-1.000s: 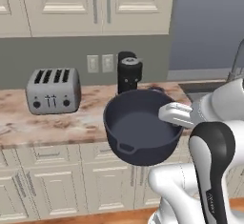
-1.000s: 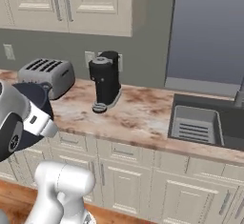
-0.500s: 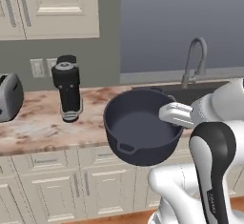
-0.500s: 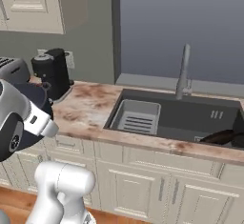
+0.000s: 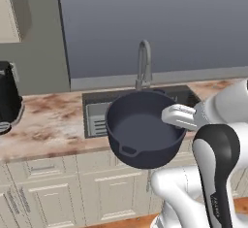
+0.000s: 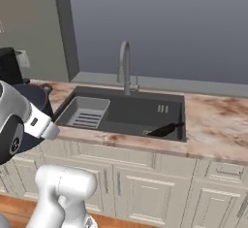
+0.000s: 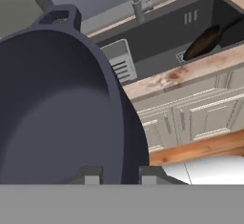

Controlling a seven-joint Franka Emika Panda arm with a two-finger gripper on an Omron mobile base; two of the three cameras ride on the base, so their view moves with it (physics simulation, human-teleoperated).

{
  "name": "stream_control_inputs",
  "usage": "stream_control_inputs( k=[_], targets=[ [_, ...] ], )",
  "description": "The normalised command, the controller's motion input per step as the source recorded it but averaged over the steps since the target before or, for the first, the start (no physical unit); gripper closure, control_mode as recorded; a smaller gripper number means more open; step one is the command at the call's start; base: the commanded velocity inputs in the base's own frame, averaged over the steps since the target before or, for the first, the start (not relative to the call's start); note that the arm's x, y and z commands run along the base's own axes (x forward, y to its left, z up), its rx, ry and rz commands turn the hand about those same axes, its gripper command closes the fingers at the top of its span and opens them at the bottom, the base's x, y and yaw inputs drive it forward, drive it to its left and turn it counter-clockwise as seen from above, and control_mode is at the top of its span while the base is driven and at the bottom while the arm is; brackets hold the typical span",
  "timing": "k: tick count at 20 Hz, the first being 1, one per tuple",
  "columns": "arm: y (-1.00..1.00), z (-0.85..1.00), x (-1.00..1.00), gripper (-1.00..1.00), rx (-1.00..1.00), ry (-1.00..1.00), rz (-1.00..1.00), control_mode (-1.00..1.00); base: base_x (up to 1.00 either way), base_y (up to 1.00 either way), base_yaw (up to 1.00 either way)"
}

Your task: Move the pot and pan from the stove into the sink.

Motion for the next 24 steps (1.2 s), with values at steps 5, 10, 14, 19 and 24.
stream_control_inputs(
  k=[5,10,14,19,24],
  targets=[
    [0.00,0.00,0.00,1.00,0.00,0.00,0.00,1.00,0.18,-0.91,-0.10],
    [0.00,0.00,0.00,1.00,0.00,0.00,0.00,1.00,0.09,-0.82,-0.09],
    [0.00,0.00,0.00,1.00,0.00,0.00,0.00,1.00,0.02,-0.68,-0.08],
    [0.00,0.00,0.00,1.00,0.00,0.00,0.00,1.00,0.01,-0.06,-0.01],
    [0.00,0.00,0.00,1.00,0.00,0.00,0.00,1.00,0.33,-0.22,-0.01]
  ],
)
